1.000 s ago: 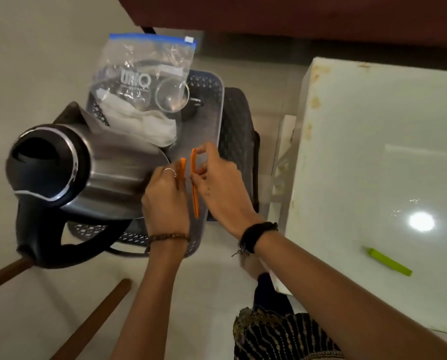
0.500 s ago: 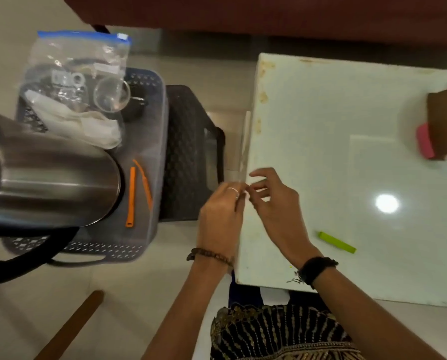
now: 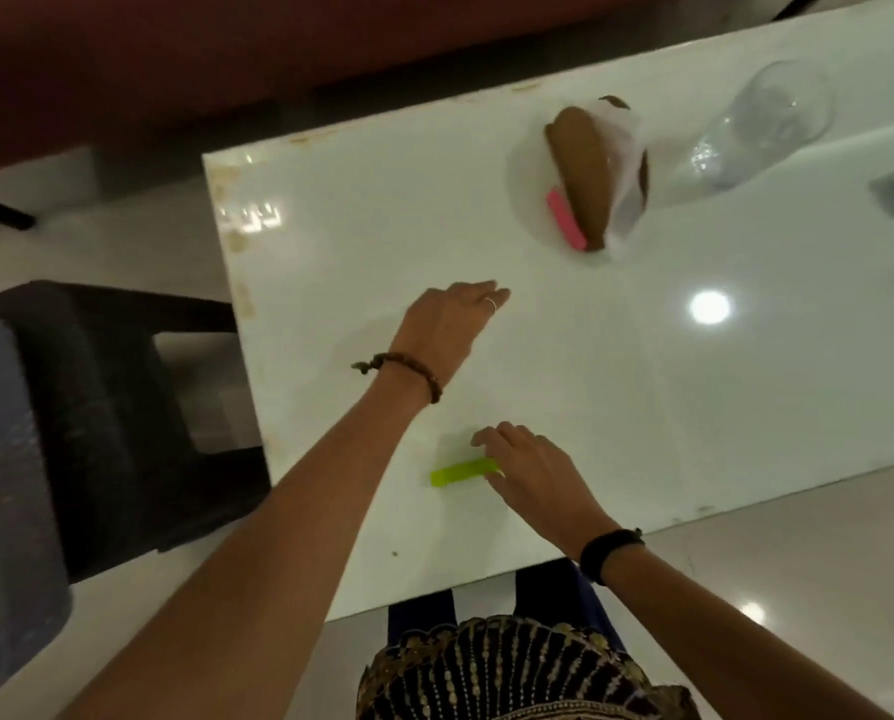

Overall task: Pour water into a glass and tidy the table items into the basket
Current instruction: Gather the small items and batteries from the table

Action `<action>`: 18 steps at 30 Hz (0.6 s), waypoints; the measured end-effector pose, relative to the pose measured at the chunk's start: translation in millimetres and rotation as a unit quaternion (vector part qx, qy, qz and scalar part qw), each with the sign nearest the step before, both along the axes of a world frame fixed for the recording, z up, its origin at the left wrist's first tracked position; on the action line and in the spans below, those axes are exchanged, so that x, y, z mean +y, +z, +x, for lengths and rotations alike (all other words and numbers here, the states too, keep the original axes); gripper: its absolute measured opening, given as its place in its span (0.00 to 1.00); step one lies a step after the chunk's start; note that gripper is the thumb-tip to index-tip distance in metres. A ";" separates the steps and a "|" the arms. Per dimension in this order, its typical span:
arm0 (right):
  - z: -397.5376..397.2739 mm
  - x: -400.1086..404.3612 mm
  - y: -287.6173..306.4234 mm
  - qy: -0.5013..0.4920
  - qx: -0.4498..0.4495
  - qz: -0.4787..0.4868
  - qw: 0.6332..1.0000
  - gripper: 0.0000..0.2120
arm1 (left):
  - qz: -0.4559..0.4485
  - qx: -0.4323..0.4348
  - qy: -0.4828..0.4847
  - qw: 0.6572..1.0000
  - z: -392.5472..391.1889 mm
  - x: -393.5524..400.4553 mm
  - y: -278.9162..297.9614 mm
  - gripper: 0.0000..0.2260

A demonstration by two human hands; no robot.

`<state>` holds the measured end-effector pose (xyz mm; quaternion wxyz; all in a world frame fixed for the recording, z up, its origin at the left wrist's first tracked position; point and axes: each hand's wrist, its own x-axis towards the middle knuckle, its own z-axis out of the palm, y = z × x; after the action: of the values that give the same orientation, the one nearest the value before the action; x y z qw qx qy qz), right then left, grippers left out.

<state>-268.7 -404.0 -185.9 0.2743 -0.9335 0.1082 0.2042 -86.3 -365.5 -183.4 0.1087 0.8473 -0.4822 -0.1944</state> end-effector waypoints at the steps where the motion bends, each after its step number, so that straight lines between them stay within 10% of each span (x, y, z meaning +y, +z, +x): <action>1: 0.0 -6.7 -2.4 0.007 -0.007 0.006 1.000 0.16 | -0.004 -0.022 -0.024 0.999 3.5 -11.3 -2.0 0.27; 15: -3.1 -66.1 -19.0 -0.056 -0.074 0.039 0.995 0.10 | 0.057 -0.243 -0.164 0.954 13.5 -121.8 -29.8 0.22; 18: -3.6 -66.8 -19.6 -0.061 -0.071 0.040 0.995 0.09 | 0.072 -0.169 -0.128 0.975 14.6 -106.3 -27.2 0.19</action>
<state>-272.3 -470.8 -205.4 0.3301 -0.9257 0.1368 0.1244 -71.7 -471.8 -210.6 -0.0614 0.8049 -0.5825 -0.0954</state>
